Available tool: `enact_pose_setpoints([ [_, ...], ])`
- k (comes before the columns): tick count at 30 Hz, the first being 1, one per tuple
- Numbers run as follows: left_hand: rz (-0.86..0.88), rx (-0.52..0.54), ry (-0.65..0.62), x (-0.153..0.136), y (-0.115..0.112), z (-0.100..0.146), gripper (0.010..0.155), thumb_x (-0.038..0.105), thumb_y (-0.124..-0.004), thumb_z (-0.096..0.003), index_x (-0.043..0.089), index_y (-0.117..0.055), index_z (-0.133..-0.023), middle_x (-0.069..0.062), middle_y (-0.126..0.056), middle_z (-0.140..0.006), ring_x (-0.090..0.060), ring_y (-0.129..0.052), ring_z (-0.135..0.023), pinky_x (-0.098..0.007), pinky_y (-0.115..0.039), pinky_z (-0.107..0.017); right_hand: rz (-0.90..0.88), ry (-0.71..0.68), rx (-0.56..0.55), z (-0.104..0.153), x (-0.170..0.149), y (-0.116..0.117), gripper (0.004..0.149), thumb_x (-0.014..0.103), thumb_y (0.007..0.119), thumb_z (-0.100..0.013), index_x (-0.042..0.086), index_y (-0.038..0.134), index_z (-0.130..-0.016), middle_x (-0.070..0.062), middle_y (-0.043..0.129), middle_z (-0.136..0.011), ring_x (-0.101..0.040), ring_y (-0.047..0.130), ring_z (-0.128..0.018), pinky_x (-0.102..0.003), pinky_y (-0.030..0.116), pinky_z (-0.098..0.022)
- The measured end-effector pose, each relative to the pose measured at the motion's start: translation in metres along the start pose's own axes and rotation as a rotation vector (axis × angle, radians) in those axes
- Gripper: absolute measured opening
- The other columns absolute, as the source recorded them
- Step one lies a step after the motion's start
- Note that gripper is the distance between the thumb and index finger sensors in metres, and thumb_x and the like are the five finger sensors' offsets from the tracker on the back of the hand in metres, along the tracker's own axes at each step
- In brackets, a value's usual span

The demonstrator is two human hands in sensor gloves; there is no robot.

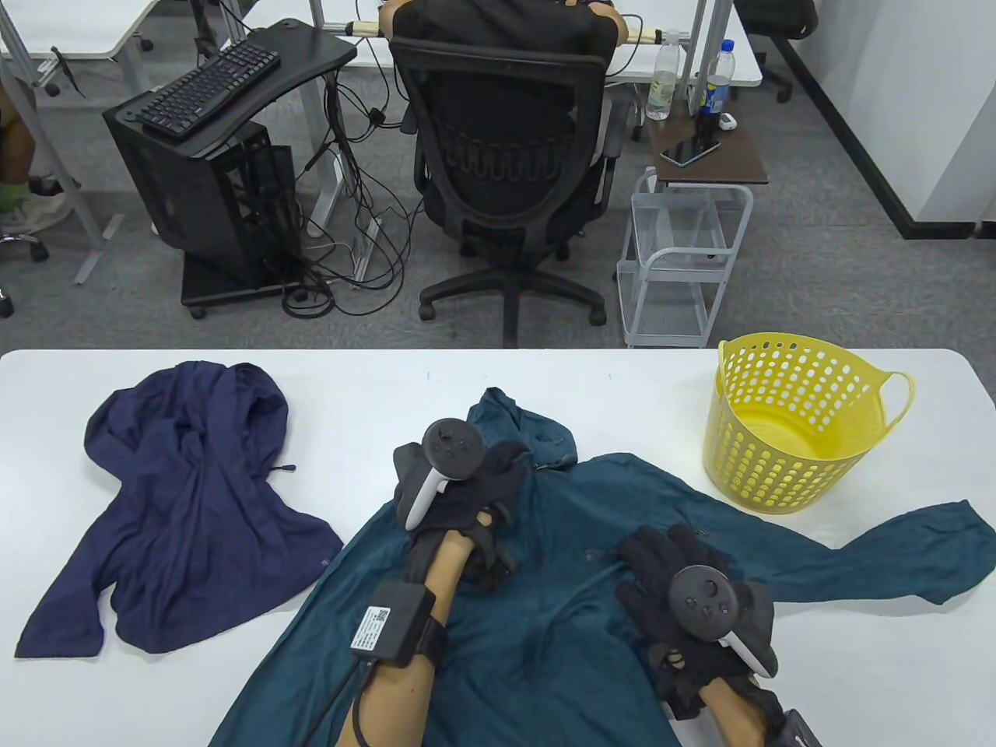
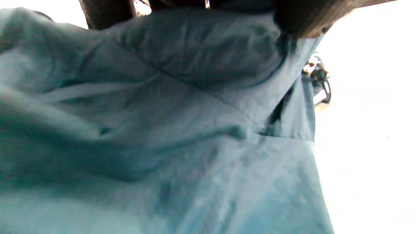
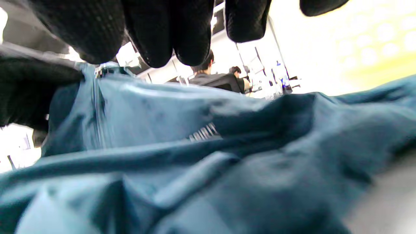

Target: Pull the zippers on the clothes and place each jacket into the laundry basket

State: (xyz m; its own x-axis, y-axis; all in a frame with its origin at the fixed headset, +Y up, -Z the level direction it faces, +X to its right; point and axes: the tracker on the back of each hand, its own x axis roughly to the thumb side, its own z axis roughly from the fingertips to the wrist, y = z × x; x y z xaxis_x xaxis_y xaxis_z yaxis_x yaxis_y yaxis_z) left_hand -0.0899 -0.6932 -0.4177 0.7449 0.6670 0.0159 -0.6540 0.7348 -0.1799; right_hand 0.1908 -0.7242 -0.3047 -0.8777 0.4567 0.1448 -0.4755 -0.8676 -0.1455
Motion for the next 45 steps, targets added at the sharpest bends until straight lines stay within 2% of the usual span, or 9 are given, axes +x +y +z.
enact_pose_setpoints([
  [10,0.18,-0.163,-0.002,-0.02,-0.047,0.047,0.047,0.052,-0.069,-0.0432,0.039,-0.082,-0.086,0.007,-0.092,-0.095,-0.032,-0.075,-0.098,-0.063,-0.059,-0.067,0.105,-0.018,-0.02,-0.033,0.044,0.033,0.072,0.048,0.086,-0.045,0.039,0.051,-0.108,0.01,0.055,-0.119,-0.039,0.062,-0.106,-0.067,0.052,-0.073],
  [14,0.191,-0.184,-0.011,-0.029,-0.062,0.056,0.047,0.052,-0.068,-0.0434,0.039,-0.081,-0.086,0.008,-0.091,-0.096,-0.032,-0.074,-0.099,-0.062,-0.059,-0.068,0.087,-0.063,-0.118,-0.027,0.043,0.042,0.064,0.048,0.085,-0.047,0.046,0.056,-0.104,0.013,0.065,-0.115,-0.036,0.073,-0.101,-0.064,0.056,-0.072],
  [17,0.223,-0.197,0.004,-0.036,-0.07,0.055,0.046,0.052,-0.069,-0.0427,0.037,-0.083,-0.084,0.007,-0.093,-0.093,-0.033,-0.077,-0.096,-0.063,-0.059,-0.067,0.139,-0.08,-0.181,-0.023,0.044,0.041,0.051,0.047,0.087,-0.045,0.044,0.074,-0.095,0.016,0.086,-0.1,-0.028,0.083,-0.094,-0.062,0.059,-0.072],
  [21,0.214,-0.179,0.015,-0.043,-0.072,0.055,0.046,0.052,-0.069,-0.0425,0.038,-0.084,-0.083,0.009,-0.1,-0.085,-0.03,-0.083,-0.093,-0.061,-0.062,-0.066,0.17,-0.094,-0.236,-0.019,0.045,0.038,0.04,0.043,0.089,-0.044,0.042,0.086,-0.084,0.016,0.099,-0.078,-0.021,0.092,-0.082,-0.059,0.062,-0.071],
  [25,0.256,-0.135,0.039,-0.051,-0.071,0.057,0.046,0.052,-0.07,-0.0418,0.037,-0.085,-0.082,0.01,-0.105,-0.078,-0.029,-0.088,-0.089,-0.059,-0.065,-0.065,0.184,-0.134,-0.231,-0.014,0.049,0.039,0.037,0.043,0.089,-0.045,0.04,0.089,-0.082,0.015,0.101,-0.074,-0.021,0.095,-0.077,-0.06,0.063,-0.07],
  [29,0.286,-0.108,0.051,-0.057,-0.066,0.057,0.047,0.053,-0.072,-0.0413,0.036,-0.086,-0.083,0.013,-0.108,-0.073,-0.027,-0.092,-0.086,-0.058,-0.067,-0.064,0.213,-0.207,-0.22,-0.008,0.059,0.04,0.04,0.047,0.085,-0.047,0.035,0.089,-0.085,0.012,0.102,-0.076,-0.025,0.094,-0.077,-0.062,0.061,-0.069],
  [34,0.32,-0.22,-0.031,-0.054,-0.064,0.055,0.059,0.066,-0.074,-0.0368,0.046,-0.075,-0.092,0.014,-0.1,-0.083,-0.031,-0.082,-0.094,-0.064,-0.06,-0.067,0.27,-0.261,-0.22,-0.002,0.076,0.04,0.042,0.045,0.084,-0.047,0.032,0.089,-0.086,0.009,0.101,-0.076,-0.027,0.093,-0.078,-0.063,0.06,-0.07],
  [41,0.423,-0.217,0.06,-0.061,-0.066,0.049,0.044,0.056,-0.082,-0.0359,0.046,-0.088,-0.078,0.018,-0.103,-0.072,-0.022,-0.091,-0.086,-0.06,-0.063,-0.067,0.313,-0.29,-0.231,0.003,0.079,0.04,0.045,0.047,0.086,-0.044,0.031,0.089,-0.086,0.01,0.103,-0.077,-0.026,0.095,-0.078,-0.063,0.061,-0.069],
  [45,0.38,-0.117,0.095,-0.062,-0.06,0.048,0.044,0.058,-0.079,-0.0371,0.044,-0.087,-0.078,0.022,-0.103,-0.063,-0.01,-0.098,-0.076,-0.056,-0.068,-0.067,0.379,-0.335,-0.248,0.008,0.084,0.042,0.045,0.048,0.085,-0.043,0.036,0.089,-0.086,0.011,0.1,-0.081,-0.026,0.093,-0.081,-0.063,0.06,-0.07],
])
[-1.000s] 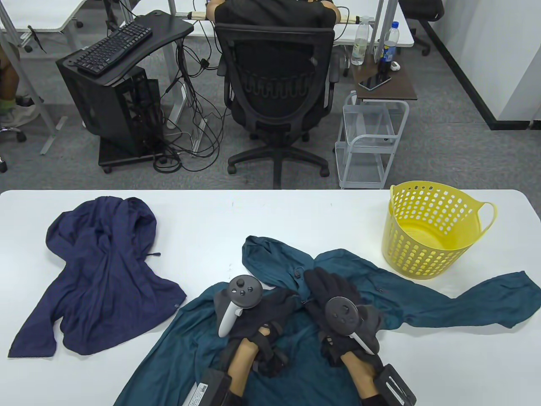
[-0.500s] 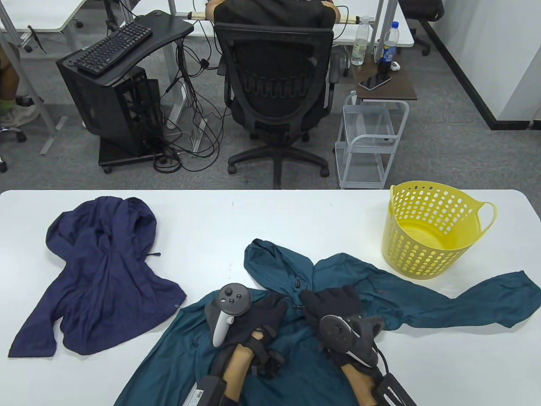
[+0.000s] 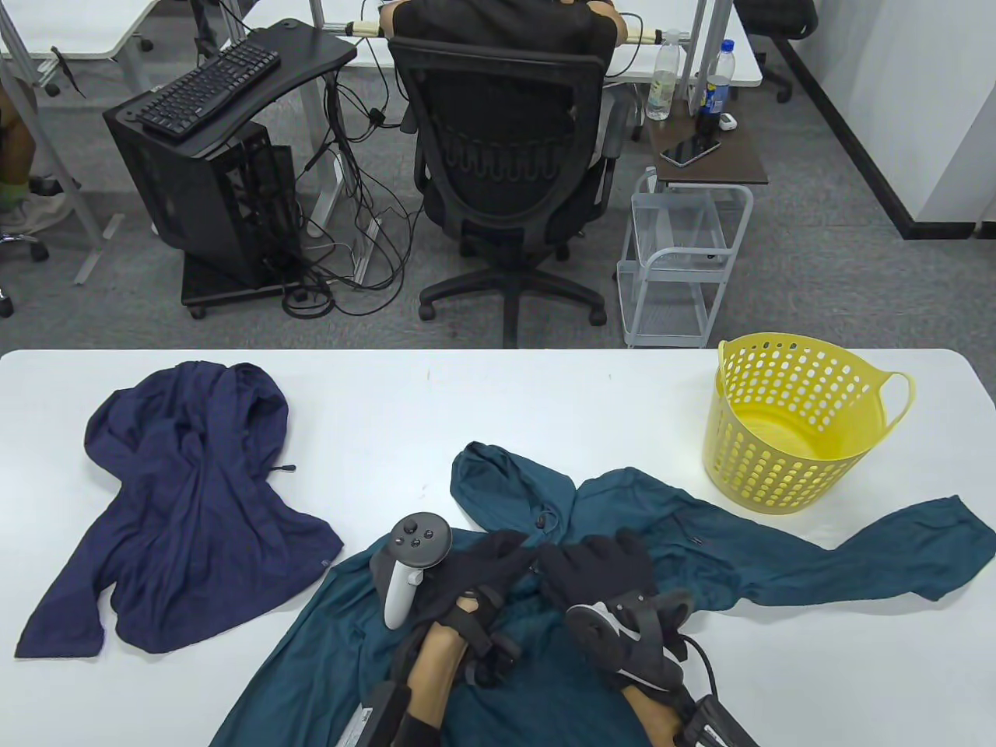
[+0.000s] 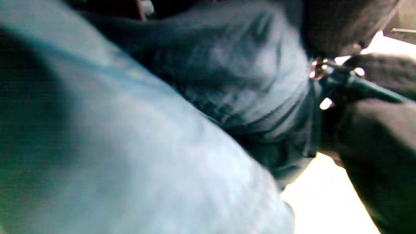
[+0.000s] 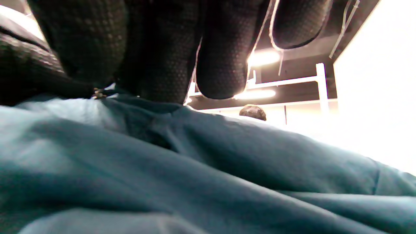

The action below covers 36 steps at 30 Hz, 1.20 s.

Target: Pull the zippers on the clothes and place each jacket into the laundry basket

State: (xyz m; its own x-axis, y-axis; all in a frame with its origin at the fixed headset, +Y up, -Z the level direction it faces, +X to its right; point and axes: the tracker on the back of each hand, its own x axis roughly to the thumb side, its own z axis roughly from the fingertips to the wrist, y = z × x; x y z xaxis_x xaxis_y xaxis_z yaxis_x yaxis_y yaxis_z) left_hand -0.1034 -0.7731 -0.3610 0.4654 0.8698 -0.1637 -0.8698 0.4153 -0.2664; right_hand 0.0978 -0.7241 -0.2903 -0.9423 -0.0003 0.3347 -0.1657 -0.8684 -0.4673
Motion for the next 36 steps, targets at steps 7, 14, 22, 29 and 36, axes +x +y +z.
enact_pose_setpoints([
  [7,-0.116,0.175,-0.033,0.012,0.008,0.004,0.043,0.057,-0.079,-0.0358,0.044,-0.089,-0.076,0.022,-0.105,-0.059,-0.007,-0.102,-0.069,-0.054,-0.071,-0.065,0.13,-0.037,-0.005,-0.001,0.011,0.001,0.045,0.048,0.083,-0.044,0.036,0.09,-0.086,0.01,0.098,-0.085,-0.028,0.087,-0.087,-0.065,0.055,-0.071],
  [14,-0.41,0.49,-0.065,0.029,0.027,0.005,0.043,0.056,-0.078,-0.0346,0.044,-0.09,-0.075,0.023,-0.105,-0.058,-0.006,-0.103,-0.068,-0.052,-0.073,-0.064,0.191,-0.008,0.186,-0.001,0.008,0.016,0.043,0.051,0.082,-0.043,0.037,0.091,-0.084,0.013,0.101,-0.08,-0.025,0.09,-0.085,-0.066,0.055,-0.071],
  [22,-0.784,0.568,-0.043,0.059,0.023,-0.034,0.045,0.058,-0.075,-0.0354,0.047,-0.086,-0.078,0.026,-0.104,-0.069,-0.012,-0.097,-0.081,-0.053,-0.071,-0.066,-0.052,0.012,0.371,-0.002,-0.005,0.03,0.047,0.049,0.076,-0.047,0.034,0.084,-0.091,0.01,0.095,-0.092,-0.028,0.089,-0.089,-0.062,0.061,-0.07],
  [29,-0.846,0.484,-0.25,0.091,0.014,-0.007,0.054,0.052,-0.069,-0.0402,0.054,-0.067,-0.094,0.011,-0.067,-0.111,-0.03,-0.056,-0.106,-0.061,-0.056,-0.071,-0.229,0.174,0.424,-0.008,-0.031,0.041,0.047,0.049,0.076,-0.048,0.033,0.083,-0.092,0.006,0.098,-0.091,-0.029,0.096,-0.083,-0.062,0.064,-0.068],
  [36,-1.394,0.145,-0.283,0.107,-0.029,0.016,0.056,0.041,-0.077,-0.0419,0.057,-0.066,-0.094,0.014,-0.045,-0.121,-0.031,-0.027,-0.111,-0.065,-0.038,-0.075,-0.58,0.363,0.339,-0.014,-0.054,0.04,0.047,0.048,0.076,-0.049,0.031,0.084,-0.092,0.005,0.098,-0.09,-0.029,0.097,-0.081,-0.062,0.064,-0.067],
])
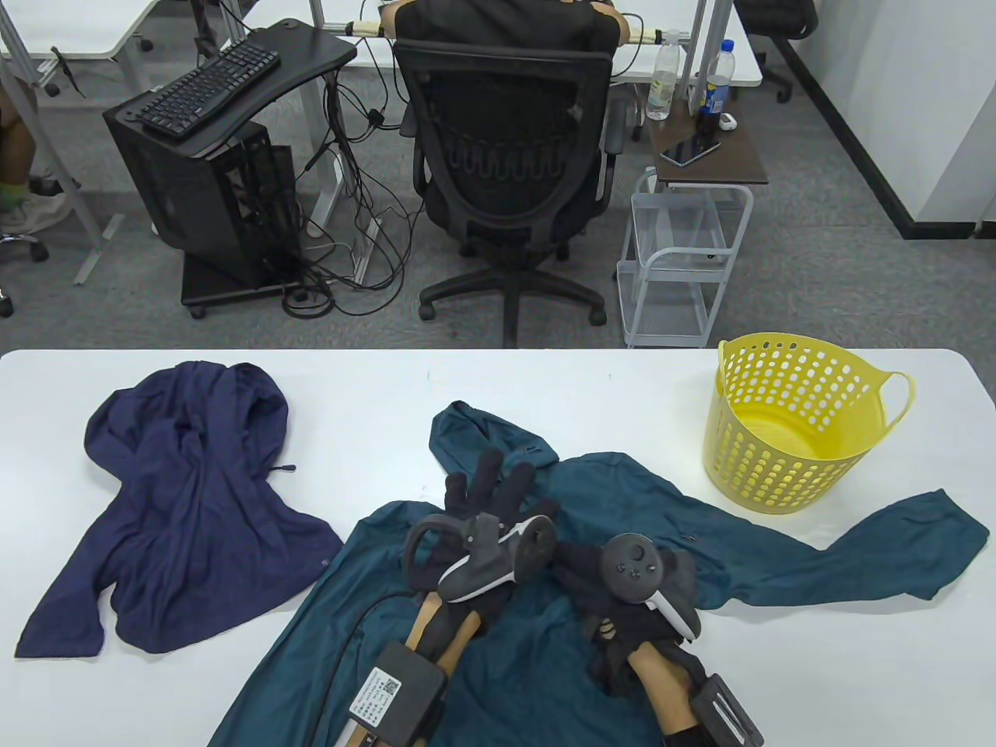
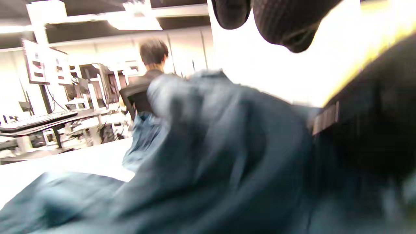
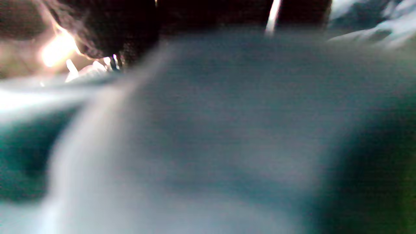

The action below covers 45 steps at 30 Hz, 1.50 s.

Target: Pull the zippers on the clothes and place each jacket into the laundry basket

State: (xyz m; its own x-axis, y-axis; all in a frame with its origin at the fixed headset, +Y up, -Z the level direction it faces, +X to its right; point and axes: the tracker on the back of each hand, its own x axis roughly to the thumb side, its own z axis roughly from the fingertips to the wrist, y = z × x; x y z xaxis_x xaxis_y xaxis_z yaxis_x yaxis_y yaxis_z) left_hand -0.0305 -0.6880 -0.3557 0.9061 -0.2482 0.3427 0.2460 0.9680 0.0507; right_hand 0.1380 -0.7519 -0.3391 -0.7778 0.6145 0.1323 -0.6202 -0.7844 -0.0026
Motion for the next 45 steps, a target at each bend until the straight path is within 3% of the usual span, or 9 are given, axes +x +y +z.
enact_pose_setpoints([
  [2,-0.01,-0.044,-0.015,0.004,-0.008,-0.006,0.054,0.042,-0.08,-0.041,0.057,-0.068,-0.092,0.018,-0.053,-0.118,-0.029,-0.033,-0.112,-0.066,-0.039,-0.076,-0.076,-0.009,-0.059,0.004,0.001,-0.007,0.047,0.047,0.077,-0.049,0.028,0.086,-0.09,0.003,0.099,-0.088,-0.03,0.097,-0.079,-0.063,0.064,-0.067],
  [6,0.066,0.155,0.078,0.0,-0.014,-0.015,0.04,0.047,-0.081,-0.0368,0.059,-0.084,-0.075,0.023,-0.077,-0.106,-0.024,-0.053,-0.11,-0.063,-0.047,-0.076,-0.017,-0.04,-0.095,0.009,0.005,-0.013,0.047,0.046,0.078,-0.049,0.027,0.086,-0.091,0.002,0.099,-0.088,-0.03,0.097,-0.079,-0.063,0.063,-0.067],
  [11,0.019,0.243,0.15,-0.005,-0.013,-0.03,0.039,0.049,-0.081,-0.0356,0.061,-0.086,-0.072,0.025,-0.087,-0.098,-0.019,-0.069,-0.104,-0.062,-0.052,-0.074,0.402,-0.1,-0.152,0.01,0.021,-0.004,0.047,0.05,0.076,-0.048,0.032,0.086,-0.09,0.006,0.099,-0.089,-0.028,0.097,-0.08,-0.062,0.063,-0.068],
  [21,-0.068,0.16,0.276,-0.023,-0.036,-0.061,0.041,0.049,-0.078,-0.0364,0.064,-0.084,-0.074,0.025,-0.088,-0.097,-0.017,-0.072,-0.103,-0.06,-0.053,-0.075,0.481,-0.17,0.064,0.019,0.031,0.005,0.047,0.048,0.077,-0.048,0.033,0.086,-0.091,0.004,0.092,-0.097,-0.032,0.087,-0.09,-0.065,0.059,-0.069],
  [29,-0.096,0.051,0.254,-0.024,-0.061,-0.066,0.041,0.047,-0.078,-0.0375,0.062,-0.083,-0.076,0.023,-0.086,-0.1,-0.019,-0.072,-0.103,-0.061,-0.053,-0.074,0.425,-0.166,0.358,0.027,0.037,0.023,0.047,0.047,0.076,-0.05,0.031,0.083,-0.093,0.002,0.087,-0.104,-0.04,0.083,-0.094,-0.065,0.062,-0.067],
  [32,-0.086,0.052,0.235,-0.023,-0.053,-0.059,0.047,0.046,-0.076,-0.0389,0.06,-0.076,-0.084,0.019,-0.081,-0.104,-0.02,-0.072,-0.102,-0.062,-0.054,-0.073,0.467,-0.094,0.4,0.02,0.027,0.032,0.047,0.048,0.074,-0.05,0.033,0.081,-0.094,0.005,0.078,-0.109,-0.036,0.076,-0.098,-0.062,0.062,-0.069],
  [38,0.108,0.156,0.198,-0.016,-0.011,-0.03,0.05,0.045,-0.075,-0.0409,0.057,-0.073,-0.089,0.015,-0.081,-0.104,-0.022,-0.076,-0.099,-0.06,-0.057,-0.072,0.378,0.038,0.294,0.001,0.002,0.027,0.046,0.049,0.074,-0.05,0.035,0.081,-0.094,0.009,0.075,-0.11,-0.031,0.07,-0.102,-0.061,0.059,-0.071],
  [40,0.199,0.117,0.14,-0.006,-0.008,-0.024,0.047,0.042,-0.074,-0.0422,0.055,-0.076,-0.087,0.015,-0.089,-0.096,-0.02,-0.086,-0.089,-0.057,-0.064,-0.069,0.359,0.072,0.276,-0.003,-0.006,0.025,0.046,0.048,0.073,-0.051,0.036,0.08,-0.094,0.01,0.074,-0.111,-0.029,0.068,-0.104,-0.061,0.057,-0.072],
  [45,0.271,-0.325,0.018,0.029,-0.043,-0.028,0.051,0.039,-0.07,-0.0456,0.059,-0.067,-0.092,0.014,-0.084,-0.105,-0.025,-0.086,-0.094,-0.058,-0.066,-0.068,0.363,0.086,0.239,-0.002,-0.013,0.02,0.046,0.046,0.075,-0.051,0.034,0.081,-0.094,0.007,0.074,-0.111,-0.032,0.069,-0.103,-0.062,0.056,-0.072],
])
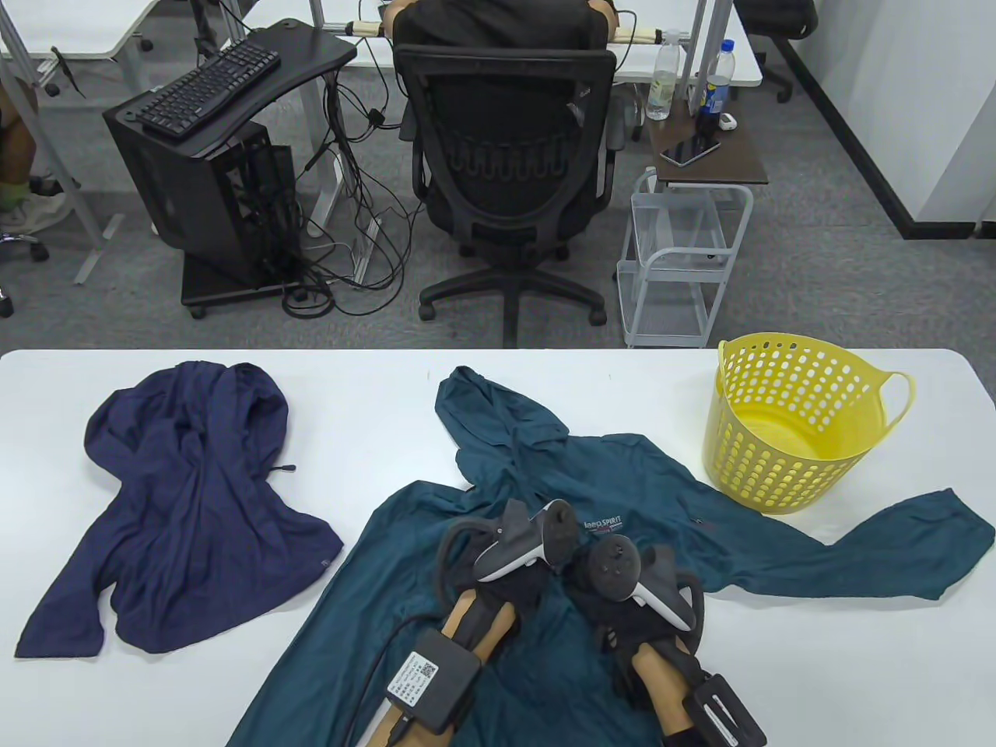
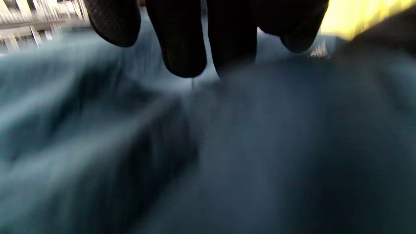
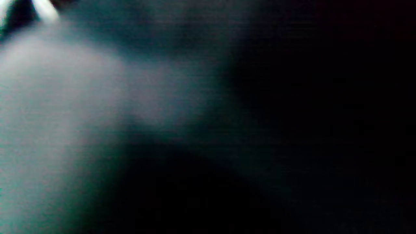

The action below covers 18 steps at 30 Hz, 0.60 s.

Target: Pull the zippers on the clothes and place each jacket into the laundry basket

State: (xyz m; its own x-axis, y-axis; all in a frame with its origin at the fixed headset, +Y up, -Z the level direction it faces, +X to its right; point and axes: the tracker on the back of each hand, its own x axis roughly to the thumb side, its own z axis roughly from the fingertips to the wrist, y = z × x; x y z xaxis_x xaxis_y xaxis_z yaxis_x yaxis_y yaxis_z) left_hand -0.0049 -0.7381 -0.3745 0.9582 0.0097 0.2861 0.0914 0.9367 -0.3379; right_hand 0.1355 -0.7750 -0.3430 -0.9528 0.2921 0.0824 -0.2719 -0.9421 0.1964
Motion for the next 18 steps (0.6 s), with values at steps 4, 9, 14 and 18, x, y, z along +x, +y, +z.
enact_pose_setpoints([
  [4,-0.054,-0.113,0.064,-0.001,-0.02,-0.016,0.053,0.037,-0.068,-0.0465,0.062,-0.06,-0.093,0.015,-0.059,-0.116,-0.033,-0.068,-0.105,-0.062,-0.064,-0.068,0.061,-0.021,-0.071,0.007,0.005,-0.003,0.046,0.045,0.078,-0.049,0.031,0.086,-0.092,0.003,0.082,-0.107,-0.036,0.079,-0.098,-0.064,0.058,-0.071],
  [9,-0.023,-0.15,0.099,-0.012,-0.025,-0.024,0.054,0.038,-0.067,-0.0469,0.065,-0.053,-0.092,0.015,-0.046,-0.118,-0.034,-0.056,-0.108,-0.064,-0.065,-0.067,0.08,-0.082,-0.161,0.013,0.014,-0.011,0.046,0.045,0.078,-0.048,0.03,0.088,-0.09,0.003,0.089,-0.102,-0.036,0.087,-0.092,-0.064,0.06,-0.07],
  [14,-0.028,-0.119,0.142,-0.025,-0.031,-0.032,0.057,0.041,-0.066,-0.0457,0.066,-0.044,-0.092,0.016,-0.039,-0.117,-0.031,-0.048,-0.109,-0.064,-0.062,-0.068,0.097,-0.158,-0.176,0.027,0.027,-0.017,0.046,0.045,0.078,-0.048,0.029,0.088,-0.089,0.002,0.089,-0.101,-0.036,0.086,-0.092,-0.064,0.059,-0.07],
  [18,-0.041,-0.09,0.182,-0.031,-0.034,-0.036,0.058,0.044,-0.063,-0.0448,0.066,-0.039,-0.093,0.017,-0.037,-0.117,-0.029,-0.046,-0.109,-0.063,-0.059,-0.07,0.201,-0.196,-0.109,0.037,0.039,-0.012,0.046,0.046,0.077,-0.048,0.03,0.087,-0.09,0.002,0.089,-0.102,-0.036,0.083,-0.095,-0.064,0.058,-0.07],
])
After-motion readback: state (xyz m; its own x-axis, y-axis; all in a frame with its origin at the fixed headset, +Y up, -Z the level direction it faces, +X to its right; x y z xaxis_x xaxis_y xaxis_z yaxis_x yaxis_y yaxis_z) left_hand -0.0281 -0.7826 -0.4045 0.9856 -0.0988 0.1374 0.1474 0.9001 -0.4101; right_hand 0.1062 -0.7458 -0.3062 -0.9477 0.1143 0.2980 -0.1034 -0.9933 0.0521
